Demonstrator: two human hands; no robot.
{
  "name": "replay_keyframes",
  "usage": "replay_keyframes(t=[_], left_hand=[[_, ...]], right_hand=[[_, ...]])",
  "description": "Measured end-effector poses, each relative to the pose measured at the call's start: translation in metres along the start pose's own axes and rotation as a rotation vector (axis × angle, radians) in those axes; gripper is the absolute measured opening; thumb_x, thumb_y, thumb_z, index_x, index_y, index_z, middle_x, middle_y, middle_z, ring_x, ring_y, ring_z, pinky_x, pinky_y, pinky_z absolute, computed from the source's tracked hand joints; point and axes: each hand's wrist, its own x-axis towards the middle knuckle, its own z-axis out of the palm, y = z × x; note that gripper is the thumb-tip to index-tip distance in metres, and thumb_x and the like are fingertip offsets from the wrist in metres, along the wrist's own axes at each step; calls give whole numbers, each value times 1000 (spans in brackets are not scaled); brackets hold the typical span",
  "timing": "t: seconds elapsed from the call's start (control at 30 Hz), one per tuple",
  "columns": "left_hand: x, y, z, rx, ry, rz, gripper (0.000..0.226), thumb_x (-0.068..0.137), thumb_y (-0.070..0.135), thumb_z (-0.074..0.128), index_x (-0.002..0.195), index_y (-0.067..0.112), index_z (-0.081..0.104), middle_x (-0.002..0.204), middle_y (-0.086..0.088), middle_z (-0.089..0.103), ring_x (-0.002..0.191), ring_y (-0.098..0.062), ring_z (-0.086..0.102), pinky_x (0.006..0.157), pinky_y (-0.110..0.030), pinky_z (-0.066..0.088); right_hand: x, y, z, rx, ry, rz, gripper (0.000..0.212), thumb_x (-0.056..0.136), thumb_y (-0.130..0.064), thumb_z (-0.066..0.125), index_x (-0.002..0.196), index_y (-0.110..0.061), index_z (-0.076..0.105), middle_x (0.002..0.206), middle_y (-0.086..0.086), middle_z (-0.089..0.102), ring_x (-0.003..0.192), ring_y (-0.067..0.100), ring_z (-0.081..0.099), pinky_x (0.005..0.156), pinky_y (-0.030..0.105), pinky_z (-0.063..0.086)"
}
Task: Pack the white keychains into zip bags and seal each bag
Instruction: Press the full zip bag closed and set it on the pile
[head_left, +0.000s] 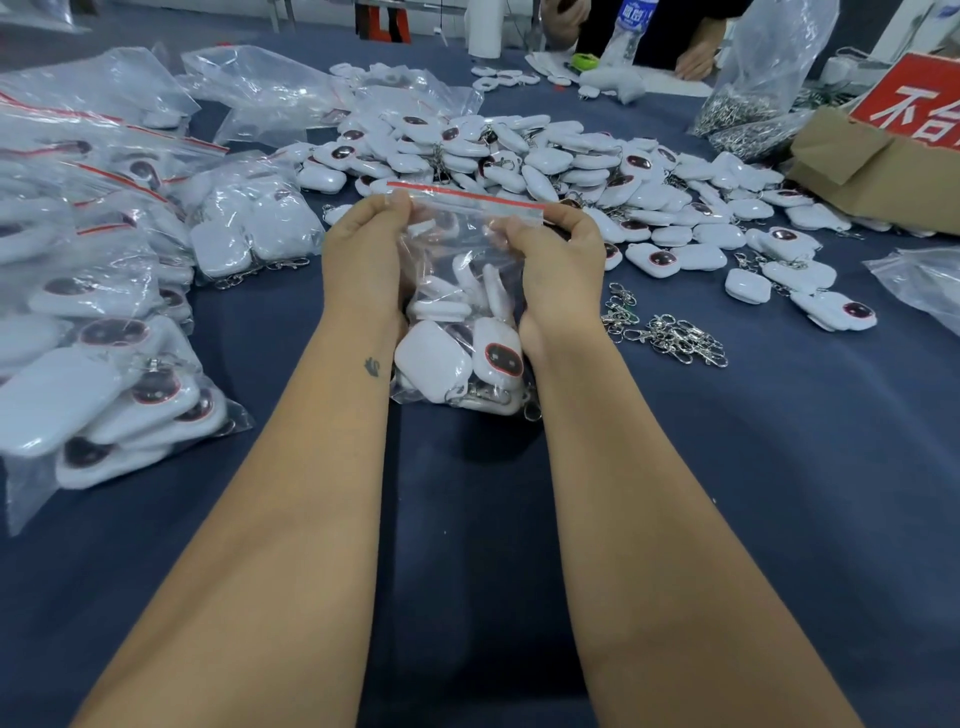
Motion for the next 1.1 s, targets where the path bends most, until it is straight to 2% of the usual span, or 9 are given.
replay_keyframes(t=[0.17, 0.23, 0.33, 0.43, 0.57, 0.7, 0.9, 1.03, 1.1], left_hand=[[2, 2, 2, -38, -24, -76, 19, 91, 17, 69, 75, 8, 65, 67, -2, 69, 60, -16, 63, 64, -31, 58], [1, 2, 1, 42, -71, -89, 16, 85, 17, 75, 76, 8, 66, 63, 0, 69, 56, -14, 65, 59, -26, 56], [-2, -2, 0, 82, -118, -91, 15, 82, 14, 78, 68, 12, 72, 69, -5, 72, 63, -19, 68, 67, -33, 58], [-1, -3, 0, 118, -96, -38, 19, 84, 12, 76, 64, 13, 74, 72, -7, 73, 72, -24, 69, 78, -40, 60], [-2, -2, 1, 133, -114, 7, 12, 86, 11, 74, 75, 10, 70, 66, 1, 73, 66, -14, 68, 72, -32, 60], [-5, -2, 2, 122, -159, 14, 8, 86, 11, 73, 79, 8, 70, 69, 0, 74, 65, -13, 69, 63, -25, 58], [-4, -3, 1, 112, -151, 15, 11, 85, 16, 75, 79, 9, 71, 67, -1, 72, 64, -15, 67, 66, -29, 58], [-4, -3, 2, 118, -149, 25, 12, 85, 15, 76, 88, 4, 73, 88, -15, 75, 85, -33, 72, 80, -42, 60], [-4, -3, 2, 102, -152, 20, 11, 85, 14, 75, 89, 3, 73, 91, -17, 75, 85, -34, 72, 79, -43, 60]], right_hand=[[2, 0, -1, 25, 17, 8, 27, 80, 5, 66, 100, -10, 57, 108, 27, 69, 79, 25, 64, 77, 38, 56], [2, 0, -1, 14, -8, 32, 24, 81, 3, 68, 100, -8, 60, 103, 23, 71, 82, 26, 66, 85, 45, 57], [1, 0, 1, 4, -68, 63, 11, 85, 0, 66, 84, -10, 62, 85, 14, 70, 81, 28, 66, 89, 52, 56], [1, 0, 0, 7, -78, 60, 16, 94, -10, 62, 78, -10, 63, 74, 6, 68, 71, 20, 67, 78, 40, 57], [-1, 1, 0, -64, -27, -2, 28, 99, -17, 57, 74, -14, 69, 76, 7, 68, 76, 24, 61, 86, 48, 56], [-1, 2, -2, -105, -13, -62, 33, 100, -17, 56, 69, -10, 67, 73, 6, 70, 72, 24, 62, 80, 44, 56], [1, -1, -2, -72, -117, 63, 28, 97, -17, 60, 70, -13, 67, 68, 2, 69, 62, 18, 62, 56, 26, 53], [0, 1, -2, -132, -92, 4, 36, 96, -14, 62, 60, -13, 62, 56, -2, 63, 52, 15, 56, 57, 27, 51], [-1, -1, -3, -146, -85, -6, 33, 95, -14, 63, 62, -11, 62, 56, -1, 63, 54, 15, 55, 57, 27, 51]])
